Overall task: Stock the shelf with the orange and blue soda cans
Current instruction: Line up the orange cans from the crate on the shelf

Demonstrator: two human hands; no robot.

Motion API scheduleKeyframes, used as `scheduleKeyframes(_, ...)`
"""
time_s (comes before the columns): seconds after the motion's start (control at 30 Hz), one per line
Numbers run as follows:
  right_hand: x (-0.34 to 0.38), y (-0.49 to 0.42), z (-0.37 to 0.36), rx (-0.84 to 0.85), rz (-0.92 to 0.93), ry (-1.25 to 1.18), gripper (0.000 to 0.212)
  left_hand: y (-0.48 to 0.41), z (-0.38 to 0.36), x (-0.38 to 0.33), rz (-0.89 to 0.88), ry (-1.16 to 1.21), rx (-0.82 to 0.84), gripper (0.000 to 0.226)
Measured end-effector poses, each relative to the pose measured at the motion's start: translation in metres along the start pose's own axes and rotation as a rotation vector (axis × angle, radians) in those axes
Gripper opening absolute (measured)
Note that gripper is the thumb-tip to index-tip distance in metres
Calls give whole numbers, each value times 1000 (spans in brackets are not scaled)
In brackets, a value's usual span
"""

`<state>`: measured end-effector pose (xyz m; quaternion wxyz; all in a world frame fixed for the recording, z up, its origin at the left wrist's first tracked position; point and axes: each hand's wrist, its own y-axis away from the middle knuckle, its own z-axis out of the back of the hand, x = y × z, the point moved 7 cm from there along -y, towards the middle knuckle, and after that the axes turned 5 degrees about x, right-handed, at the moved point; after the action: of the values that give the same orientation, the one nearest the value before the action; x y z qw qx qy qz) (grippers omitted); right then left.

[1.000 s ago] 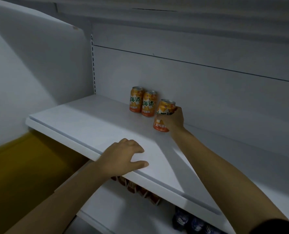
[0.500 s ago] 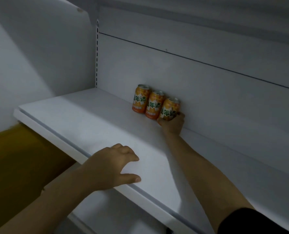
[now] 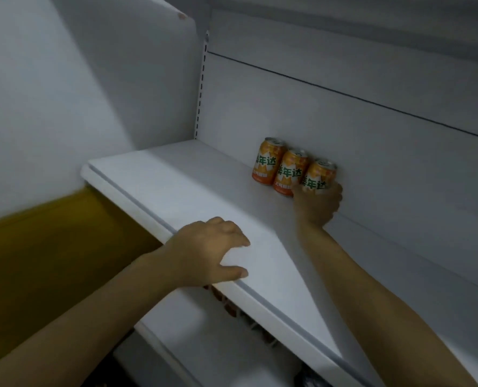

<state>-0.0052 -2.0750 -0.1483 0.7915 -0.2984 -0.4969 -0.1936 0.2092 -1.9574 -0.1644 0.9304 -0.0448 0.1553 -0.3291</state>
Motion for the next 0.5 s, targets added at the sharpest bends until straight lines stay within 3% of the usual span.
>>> scheduleKeyframes(0.1, 61, 60, -37, 316, 268, -52, 64, 43, 35, 51, 237, -70, 18, 63)
scheduleKeyframes(0.17, 95, 122, -73, 626, 393, 22, 75, 94, 57, 91, 382, -126, 8, 58)
scheduleKeyframes(0.3, 125, 272, -141, 1039, 601, 174, 82, 227, 54, 151, 672, -139, 86, 61)
scheduleKeyframes(0.4, 98, 381, -187, 1318, 564, 290, 86, 340, 18, 179, 865, -73, 128, 63)
scheduleKeyframes(0.5, 27, 474, -212, 1531, 403, 426, 86, 463, -49, 198, 1085, 123, 160, 67)
